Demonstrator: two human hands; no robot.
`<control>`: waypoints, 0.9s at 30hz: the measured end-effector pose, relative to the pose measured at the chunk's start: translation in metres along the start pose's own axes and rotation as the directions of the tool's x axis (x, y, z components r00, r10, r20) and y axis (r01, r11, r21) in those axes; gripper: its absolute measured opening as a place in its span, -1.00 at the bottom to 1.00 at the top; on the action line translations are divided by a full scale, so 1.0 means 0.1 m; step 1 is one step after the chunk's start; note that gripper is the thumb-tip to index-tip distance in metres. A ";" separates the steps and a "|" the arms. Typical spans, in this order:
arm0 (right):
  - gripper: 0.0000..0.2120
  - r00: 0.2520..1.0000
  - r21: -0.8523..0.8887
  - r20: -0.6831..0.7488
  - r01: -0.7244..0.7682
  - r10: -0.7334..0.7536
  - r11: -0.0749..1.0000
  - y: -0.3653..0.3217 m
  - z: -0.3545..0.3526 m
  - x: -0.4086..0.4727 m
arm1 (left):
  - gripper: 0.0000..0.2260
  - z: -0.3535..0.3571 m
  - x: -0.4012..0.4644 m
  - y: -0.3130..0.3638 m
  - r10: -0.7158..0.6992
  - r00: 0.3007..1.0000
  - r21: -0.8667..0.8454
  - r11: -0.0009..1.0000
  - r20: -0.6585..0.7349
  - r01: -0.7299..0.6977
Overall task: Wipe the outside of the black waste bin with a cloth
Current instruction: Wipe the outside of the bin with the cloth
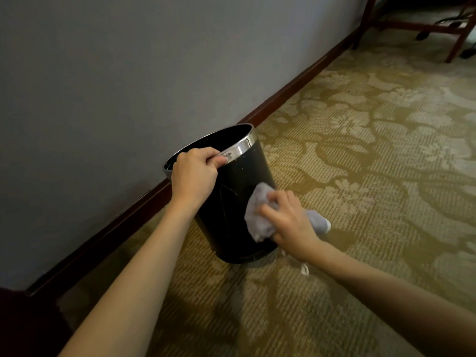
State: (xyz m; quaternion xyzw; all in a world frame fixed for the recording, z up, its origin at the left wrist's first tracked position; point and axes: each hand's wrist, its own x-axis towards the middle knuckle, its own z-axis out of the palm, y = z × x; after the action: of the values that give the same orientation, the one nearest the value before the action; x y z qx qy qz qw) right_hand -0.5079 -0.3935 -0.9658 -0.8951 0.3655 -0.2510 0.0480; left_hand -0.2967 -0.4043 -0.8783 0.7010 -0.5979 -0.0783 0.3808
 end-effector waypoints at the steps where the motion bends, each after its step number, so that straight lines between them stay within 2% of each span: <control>1: -0.63 0.996 0.039 -0.078 -0.050 0.053 0.998 0.02 -0.03 0.12 | -0.90 -0.01 0.01 -0.01 -0.007 1.000 -0.007 1.000 -0.001 0.007; 5: -0.67 0.914 0.173 -0.351 -0.152 0.206 0.973 0.05 -0.19 0.63 | -0.91 -0.02 -0.02 0.00 -0.004 1.000 -0.014 1.000 -0.006 0.003; 7: -0.70 0.866 0.221 -0.426 -0.179 0.260 0.959 0.00 -0.19 0.71 | -0.91 -0.01 -0.06 0.00 0.003 1.000 -0.008 1.000 -0.006 -0.003; 9: -0.69 0.865 0.202 -0.443 -0.159 0.235 0.966 -0.08 -0.12 0.61 | -0.92 -0.01 -0.07 -0.02 -0.005 1.000 0.006 1.000 -0.012 0.005; 11: -0.63 0.908 0.120 -0.403 -0.072 0.115 0.990 -0.11 -0.03 0.41 | -0.92 -0.03 -0.08 -0.04 -0.009 1.000 0.016 1.000 -0.013 0.009; 14: -0.42 0.981 0.011 -0.183 0.062 -0.059 0.998 -0.12 0.10 0.03 | -0.91 -0.05 -0.08 -0.04 0.002 1.000 0.026 1.000 0.006 -0.002; 17: -0.39 0.988 -0.035 -0.003 0.155 -0.155 0.987 -0.12 0.19 -0.26 | -0.91 -0.04 -0.09 -0.02 0.019 0.999 0.006 1.000 0.030 -0.019; 21: -0.49 0.974 -0.038 0.012 0.226 -0.226 0.973 -0.03 0.17 -0.20 | -0.91 -0.04 -0.10 0.04 0.064 0.995 -0.028 0.998 0.073 -0.062; 25: -0.63 0.983 -0.056 -0.023 0.180 -0.182 0.982 -0.04 0.24 -0.14 | -0.76 -0.19 -0.03 -0.06 0.104 0.977 -0.022 0.995 0.186 -0.102; 27: -0.56 0.987 -0.074 0.009 0.158 -0.158 0.985 -0.03 0.28 -0.15 | -0.69 -0.33 -0.02 -0.19 0.110 0.963 -0.015 0.994 0.247 -0.110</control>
State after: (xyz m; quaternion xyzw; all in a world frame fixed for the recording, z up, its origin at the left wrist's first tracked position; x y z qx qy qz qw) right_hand -0.5015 -0.3837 -0.9951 -0.9228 0.3022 -0.2388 -0.0046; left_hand -0.2634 -0.3881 -0.8678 0.6512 -0.6789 -0.1441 0.3072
